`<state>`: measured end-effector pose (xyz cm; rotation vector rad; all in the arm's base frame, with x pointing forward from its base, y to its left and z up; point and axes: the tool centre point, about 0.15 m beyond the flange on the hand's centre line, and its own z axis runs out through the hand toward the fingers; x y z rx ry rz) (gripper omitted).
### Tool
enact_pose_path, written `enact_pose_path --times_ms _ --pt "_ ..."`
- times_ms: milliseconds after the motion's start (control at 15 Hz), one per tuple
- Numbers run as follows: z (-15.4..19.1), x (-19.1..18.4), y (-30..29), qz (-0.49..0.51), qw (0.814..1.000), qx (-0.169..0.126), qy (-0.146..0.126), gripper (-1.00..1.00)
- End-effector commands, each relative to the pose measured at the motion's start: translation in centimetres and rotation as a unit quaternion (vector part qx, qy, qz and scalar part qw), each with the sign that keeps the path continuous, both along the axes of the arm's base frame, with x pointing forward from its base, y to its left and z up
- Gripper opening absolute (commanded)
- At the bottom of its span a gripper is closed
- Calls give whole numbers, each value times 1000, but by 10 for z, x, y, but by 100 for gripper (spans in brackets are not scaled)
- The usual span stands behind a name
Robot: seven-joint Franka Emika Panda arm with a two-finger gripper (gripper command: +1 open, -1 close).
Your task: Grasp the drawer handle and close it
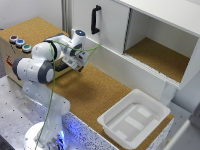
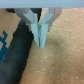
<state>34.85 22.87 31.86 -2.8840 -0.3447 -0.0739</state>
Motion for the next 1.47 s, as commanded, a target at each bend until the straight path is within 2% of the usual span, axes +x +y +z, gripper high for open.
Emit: enact_pose_path --times_ms 0,133,267,467,533,667,867,1400 --pt "0 4 78 46 999 -11 6 -100" --pt "1 1 98 69 998 -3 0 -100" --pt "5 0 94 61 998 3 -5 -100" --pt "29 -3 59 13 999 -36 -23 -100" --pt "45 -7 50 4 999 -41 -21 100" --pt "72 -18 45 -4 999 -33 -39 100" --pt "91 -26 43 -4 998 -34 -54 100" --pt "92 -25 42 -4 998 -36 -54 100"
